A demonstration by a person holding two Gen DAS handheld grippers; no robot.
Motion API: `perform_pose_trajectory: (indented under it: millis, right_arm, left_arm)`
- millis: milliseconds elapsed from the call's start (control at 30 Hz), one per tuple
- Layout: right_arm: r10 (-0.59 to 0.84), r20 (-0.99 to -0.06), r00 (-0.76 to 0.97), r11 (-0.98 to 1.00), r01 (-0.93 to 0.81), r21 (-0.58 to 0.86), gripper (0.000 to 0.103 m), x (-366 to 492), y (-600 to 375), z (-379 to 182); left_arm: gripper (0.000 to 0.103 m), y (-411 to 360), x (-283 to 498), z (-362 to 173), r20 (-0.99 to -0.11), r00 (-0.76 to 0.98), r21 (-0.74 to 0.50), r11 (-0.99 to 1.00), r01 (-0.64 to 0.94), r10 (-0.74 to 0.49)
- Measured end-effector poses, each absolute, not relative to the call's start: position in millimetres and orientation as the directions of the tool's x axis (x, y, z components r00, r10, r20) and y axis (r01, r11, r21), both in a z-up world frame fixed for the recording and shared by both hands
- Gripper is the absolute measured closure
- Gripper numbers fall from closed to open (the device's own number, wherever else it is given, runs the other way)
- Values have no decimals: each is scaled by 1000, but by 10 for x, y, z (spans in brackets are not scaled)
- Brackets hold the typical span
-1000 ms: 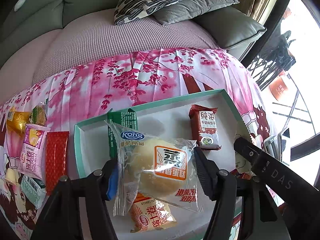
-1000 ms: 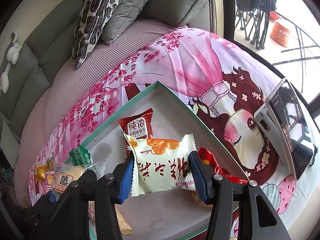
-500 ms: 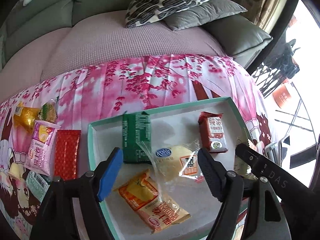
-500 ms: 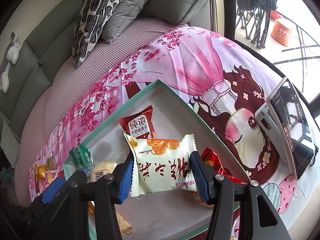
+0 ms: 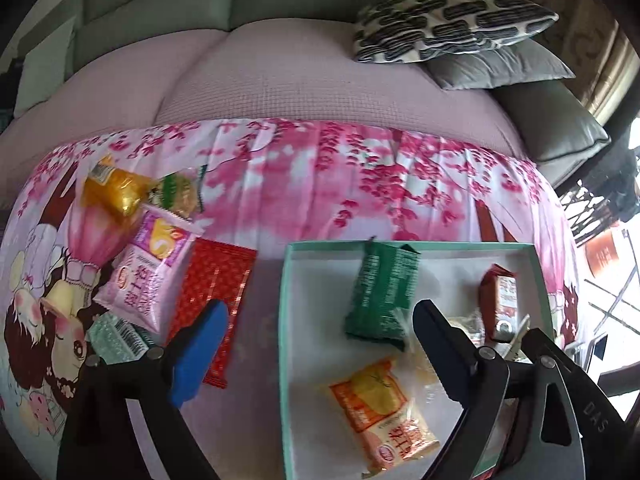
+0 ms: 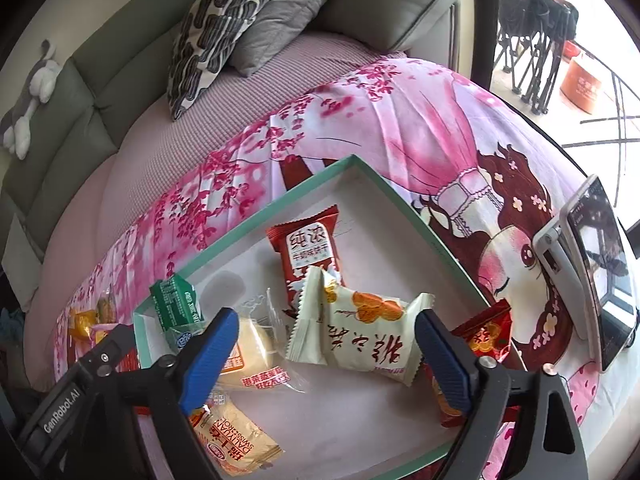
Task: Organize snacks
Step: 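Carry both packs into the teal-rimmed tray and open both tools, then move both tools back over the remaining snacks on the bedspread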
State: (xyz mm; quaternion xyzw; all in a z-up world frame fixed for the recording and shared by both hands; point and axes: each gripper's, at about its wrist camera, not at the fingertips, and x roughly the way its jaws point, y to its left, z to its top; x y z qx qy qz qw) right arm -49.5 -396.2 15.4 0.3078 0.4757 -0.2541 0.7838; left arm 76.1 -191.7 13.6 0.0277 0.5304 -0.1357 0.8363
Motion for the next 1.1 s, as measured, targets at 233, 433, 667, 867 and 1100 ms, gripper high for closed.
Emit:
perform_pose_trajectory:
  millis: [233,433,667,867,1100]
  right_arm:
    - [-106,-891,441,730,643,231,0,-358,-3745,214]
    - [-100,-884,456,786,581,210,0,-226,-3454,271]
    - [-60,-865,498,853,475,215,0,-50,-3042,365]
    - [-2,-866,500,901,377,215,0,64,-2617,332]
    - [32,-870,492,941,279,193,0,151,-2190,299]
  left_arm:
    - [8,-1576,832,88,-899,418,-56,982,181,-128]
    - [8,-1262,826,110,-897,433,-25,988,152,-89]
    - [8,-858,805,204,-882,470,32,993,117,-27]
    - [8,-510,795,212,-877,479,78,994,70,35]
    - [8,-139,783,138,-878,469,122,992,30,94]
